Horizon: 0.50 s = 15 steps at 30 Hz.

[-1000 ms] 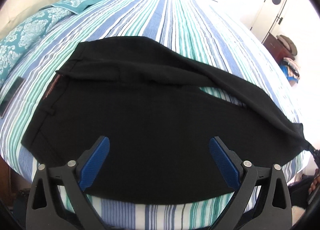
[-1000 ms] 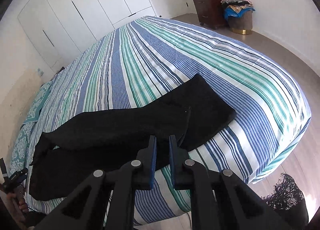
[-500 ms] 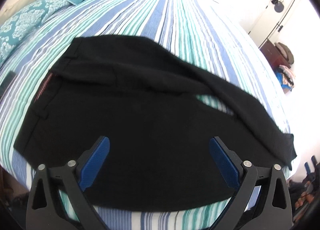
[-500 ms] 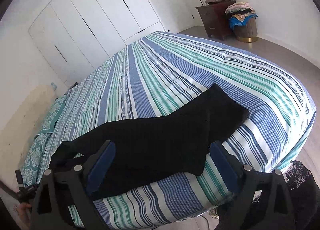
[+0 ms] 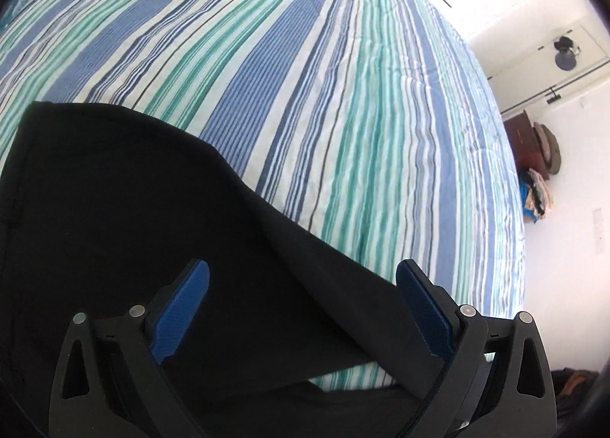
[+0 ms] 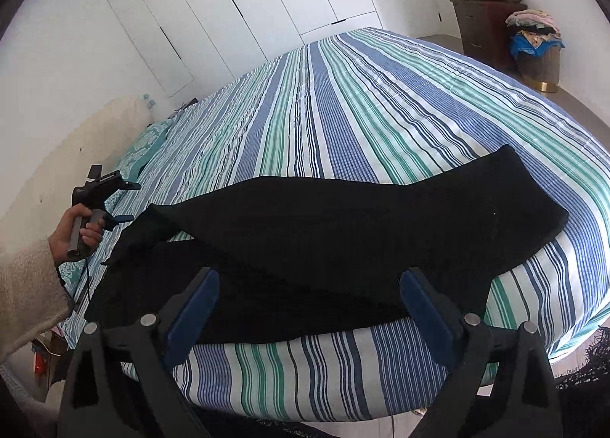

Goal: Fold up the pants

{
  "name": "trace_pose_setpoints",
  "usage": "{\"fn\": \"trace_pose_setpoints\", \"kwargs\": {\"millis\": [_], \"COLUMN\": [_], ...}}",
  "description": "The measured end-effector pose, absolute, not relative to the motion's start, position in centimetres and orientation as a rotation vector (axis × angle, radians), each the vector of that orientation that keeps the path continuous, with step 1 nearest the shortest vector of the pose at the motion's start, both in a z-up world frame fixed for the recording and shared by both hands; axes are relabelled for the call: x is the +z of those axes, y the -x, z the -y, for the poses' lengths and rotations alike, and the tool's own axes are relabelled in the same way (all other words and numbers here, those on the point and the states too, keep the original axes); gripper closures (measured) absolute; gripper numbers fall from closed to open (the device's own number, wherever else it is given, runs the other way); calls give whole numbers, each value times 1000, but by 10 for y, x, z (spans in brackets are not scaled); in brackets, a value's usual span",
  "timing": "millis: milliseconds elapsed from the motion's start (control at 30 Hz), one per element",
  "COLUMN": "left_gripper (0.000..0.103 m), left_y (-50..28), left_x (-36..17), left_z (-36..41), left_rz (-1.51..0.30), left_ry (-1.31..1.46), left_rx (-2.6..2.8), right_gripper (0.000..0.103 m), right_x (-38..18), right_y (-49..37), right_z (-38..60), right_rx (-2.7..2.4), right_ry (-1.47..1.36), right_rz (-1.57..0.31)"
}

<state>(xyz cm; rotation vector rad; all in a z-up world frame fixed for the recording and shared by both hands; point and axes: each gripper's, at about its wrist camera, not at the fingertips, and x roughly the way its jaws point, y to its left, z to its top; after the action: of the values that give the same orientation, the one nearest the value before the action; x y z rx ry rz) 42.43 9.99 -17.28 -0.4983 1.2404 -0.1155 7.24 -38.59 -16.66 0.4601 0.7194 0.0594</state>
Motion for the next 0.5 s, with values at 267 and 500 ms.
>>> {"fn": "trace_pose_setpoints", "kwargs": {"millis": [267,500], "left_gripper": [30,95], "left_y": [-462,-460], "left_x": [-200,-212], "left_z": [-97,-103], "left_rz": [-1293,-1321], "left_ry": [412,461], "left_rx": [-6,-6], "right_gripper": [8,8], "right_x": [-170,-167], "right_y": [-69,-54], "right_z": [398,416], "right_rx": [73,11], "right_ry": [-541,-608], "right_rz": [-722,-707]}}
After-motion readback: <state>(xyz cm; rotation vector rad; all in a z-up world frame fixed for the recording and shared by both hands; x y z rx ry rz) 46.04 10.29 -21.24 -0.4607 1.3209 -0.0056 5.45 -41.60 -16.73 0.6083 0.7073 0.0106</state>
